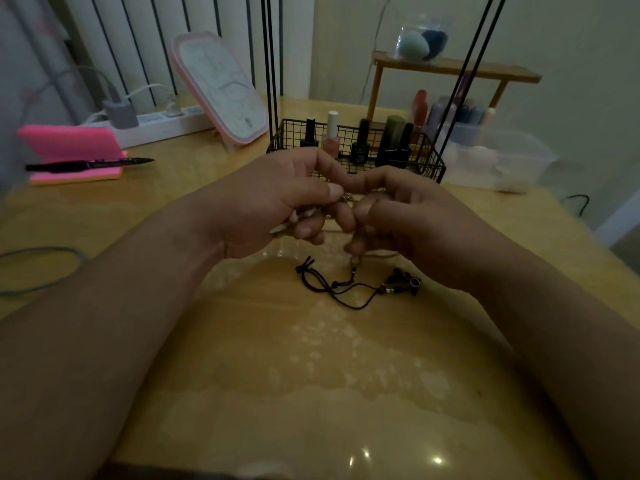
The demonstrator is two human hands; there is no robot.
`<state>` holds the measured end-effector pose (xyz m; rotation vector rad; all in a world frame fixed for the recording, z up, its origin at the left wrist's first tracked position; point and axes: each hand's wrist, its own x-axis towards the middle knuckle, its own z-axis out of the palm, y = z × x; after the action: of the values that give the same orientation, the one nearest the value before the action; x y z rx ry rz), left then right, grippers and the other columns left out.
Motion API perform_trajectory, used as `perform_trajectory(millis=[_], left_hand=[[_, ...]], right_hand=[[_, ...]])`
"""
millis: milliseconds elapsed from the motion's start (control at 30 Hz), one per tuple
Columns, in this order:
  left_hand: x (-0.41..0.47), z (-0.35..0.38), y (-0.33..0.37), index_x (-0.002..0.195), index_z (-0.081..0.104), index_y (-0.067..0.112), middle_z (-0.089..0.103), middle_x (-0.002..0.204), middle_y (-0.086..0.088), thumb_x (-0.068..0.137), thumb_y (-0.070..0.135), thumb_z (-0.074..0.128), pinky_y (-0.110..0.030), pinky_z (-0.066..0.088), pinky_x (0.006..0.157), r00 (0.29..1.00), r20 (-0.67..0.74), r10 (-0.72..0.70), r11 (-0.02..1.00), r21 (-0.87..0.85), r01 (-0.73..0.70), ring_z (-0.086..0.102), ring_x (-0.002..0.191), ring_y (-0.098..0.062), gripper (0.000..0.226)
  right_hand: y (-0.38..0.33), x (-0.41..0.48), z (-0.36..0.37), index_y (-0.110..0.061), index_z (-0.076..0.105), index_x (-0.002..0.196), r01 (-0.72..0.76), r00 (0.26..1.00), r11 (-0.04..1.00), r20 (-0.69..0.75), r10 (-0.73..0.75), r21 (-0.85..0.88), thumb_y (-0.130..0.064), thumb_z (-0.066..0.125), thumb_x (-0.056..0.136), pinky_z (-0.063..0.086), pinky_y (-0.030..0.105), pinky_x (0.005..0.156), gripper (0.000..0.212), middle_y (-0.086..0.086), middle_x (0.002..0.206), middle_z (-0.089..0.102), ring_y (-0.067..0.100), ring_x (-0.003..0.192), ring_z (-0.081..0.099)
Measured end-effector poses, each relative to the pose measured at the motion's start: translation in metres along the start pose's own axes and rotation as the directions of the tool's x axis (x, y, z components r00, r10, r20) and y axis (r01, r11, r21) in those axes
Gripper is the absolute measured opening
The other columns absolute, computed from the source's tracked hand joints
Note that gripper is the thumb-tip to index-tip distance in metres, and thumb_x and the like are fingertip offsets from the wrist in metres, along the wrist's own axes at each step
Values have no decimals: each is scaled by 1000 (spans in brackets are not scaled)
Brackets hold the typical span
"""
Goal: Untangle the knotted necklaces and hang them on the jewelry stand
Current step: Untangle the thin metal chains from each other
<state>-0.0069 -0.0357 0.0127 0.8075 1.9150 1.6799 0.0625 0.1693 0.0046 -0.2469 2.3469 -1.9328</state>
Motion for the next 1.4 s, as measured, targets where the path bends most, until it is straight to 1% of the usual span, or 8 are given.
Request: perform_trajectory(millis=[100, 167, 367, 700, 867, 967, 1133, 1400], left_hand=[[1, 0, 0, 114, 55, 9, 73, 83, -14, 104, 3, 51, -34, 53, 62, 999, -34, 4, 1000, 17, -3, 44, 46, -13, 12], [1, 1, 0, 110, 54, 10, 72, 81, -13, 104, 3, 51, -33, 52, 61, 999, -46, 4, 1000, 24, -3, 42, 45, -13, 10], [1, 1, -2, 110, 56, 11, 70, 80, -11, 100, 0, 52, -32, 52, 60, 1000, -31, 2, 997, 78, 1, 42, 49, -14, 15], [1, 6, -5, 99, 67, 11, 75, 79, -3, 98, 11, 66, -19, 50, 56, 997, -53, 52, 932, 361, -30, 61, 59, 0, 1], [1, 6, -6, 98, 68, 11, 76, 81, -5, 101, 19, 63, -23, 52, 58, 999, -46, 27, 928, 373, -8, 52, 53, -5, 9], [1, 6, -7, 98, 68, 11, 75, 78, -4, 102, 18, 61, -19, 48, 54, 998, -59, 18, 933, 360, 4, 50, 55, -11, 11], [3, 6, -9, 97, 70, 14, 75, 80, -3, 105, 24, 58, -23, 46, 54, 995, -101, 14, 930, 367, 24, 59, 63, -15, 17], [3, 5, -10, 103, 70, 7, 76, 84, -4, 105, 18, 58, -18, 52, 59, 991, -120, 52, 951, 308, -13, 65, 69, -16, 16]], right_hand=[[-1, 1, -4, -10, 65, 117, -28, 999, 999, -34, 26, -42, -5, 62, 99, 50, 29, 54, 19, 6, 81, 65, 15, 58, 55], [0, 0, -7, -12, 68, 106, 0, 999, 987, -49, -7, -158, -9, 64, 98, 39, 25, 48, 9, 0, 75, 63, 10, 53, 46], [-2, -2, -6, -12, 71, 97, 102, 988, 939, -78, -135, -330, -16, 64, 101, 40, 7, 50, 8, -19, 59, 60, -6, 52, 53], [6, 3, -4, -12, 69, 92, 44, 979, 918, -165, -118, -394, -27, 66, 100, 38, 15, 48, 18, -10, 63, 54, 2, 52, 44], [8, 3, -1, -20, 68, 89, 46, 977, 908, -171, -128, -417, -30, 66, 100, 40, 17, 46, 15, -4, 71, 58, 2, 52, 46], [10, 4, 1, -28, 67, 98, 71, 970, 886, -175, -168, -459, -30, 66, 99, 53, 23, 56, 2, 1, 87, 66, 8, 65, 58], [15, 6, 3, -31, 64, 109, 136, 945, 805, -169, -281, -578, -32, 72, 96, 52, 20, 80, 15, -14, 105, 65, 0, 98, 61], [16, 8, 4, -32, 66, 97, 149, 921, 783, -203, -331, -603, -33, 73, 96, 45, 13, 63, 7, -11, 85, 65, 3, 76, 59]])
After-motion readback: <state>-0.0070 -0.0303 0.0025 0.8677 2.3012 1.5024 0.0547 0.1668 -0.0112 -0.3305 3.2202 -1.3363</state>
